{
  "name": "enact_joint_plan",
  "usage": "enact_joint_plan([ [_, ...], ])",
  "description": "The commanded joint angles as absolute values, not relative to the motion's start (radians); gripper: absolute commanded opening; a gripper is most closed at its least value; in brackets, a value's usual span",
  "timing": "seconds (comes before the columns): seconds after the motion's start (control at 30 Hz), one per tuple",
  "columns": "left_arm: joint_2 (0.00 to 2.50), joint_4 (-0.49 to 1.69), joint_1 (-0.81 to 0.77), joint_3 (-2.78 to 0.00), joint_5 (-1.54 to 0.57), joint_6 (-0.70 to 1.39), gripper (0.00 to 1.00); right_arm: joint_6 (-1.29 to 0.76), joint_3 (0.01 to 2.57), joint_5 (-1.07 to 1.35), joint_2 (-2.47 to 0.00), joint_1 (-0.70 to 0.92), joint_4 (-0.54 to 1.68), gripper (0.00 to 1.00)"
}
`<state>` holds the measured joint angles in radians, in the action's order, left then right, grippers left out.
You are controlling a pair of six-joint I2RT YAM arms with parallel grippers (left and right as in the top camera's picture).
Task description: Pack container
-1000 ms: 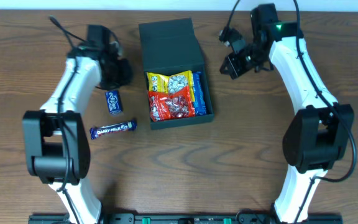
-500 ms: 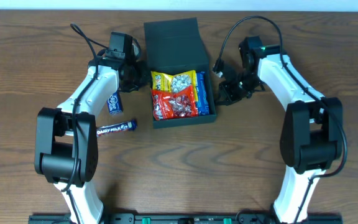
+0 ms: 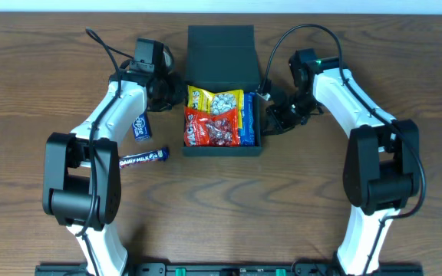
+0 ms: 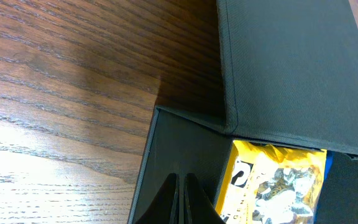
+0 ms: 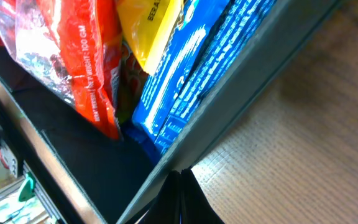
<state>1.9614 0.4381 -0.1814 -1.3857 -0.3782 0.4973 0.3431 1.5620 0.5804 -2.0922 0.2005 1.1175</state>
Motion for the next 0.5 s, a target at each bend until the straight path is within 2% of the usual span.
enact_joint_plan([
  [0.0, 1.955, 0.452, -0.177, -1.400, -0.390, 0.494, 0.06, 0.340, 1.562, 0.601, -2.093, 0.200, 1.103, 0.01],
  [0.13, 1.931, 0.569, -0.144, -1.486, -0.330, 0.493, 0.06, 0.290, 1.595, 0.526, -2.088, 0.157, 1.101, 0.01],
  [0.37, 1.846, 0.889, -0.134, -1.635, 0.112, 0.463, 0.06, 0.221, 1.699, 0.494, -2.082, 0.083, 1.100, 0.01],
  [0.47, 1.845, 0.953, -0.126, -1.623, 0.137, 0.538, 0.06, 0.213, 1.757, 0.493, -2.082, 0.072, 1.100, 0.02],
])
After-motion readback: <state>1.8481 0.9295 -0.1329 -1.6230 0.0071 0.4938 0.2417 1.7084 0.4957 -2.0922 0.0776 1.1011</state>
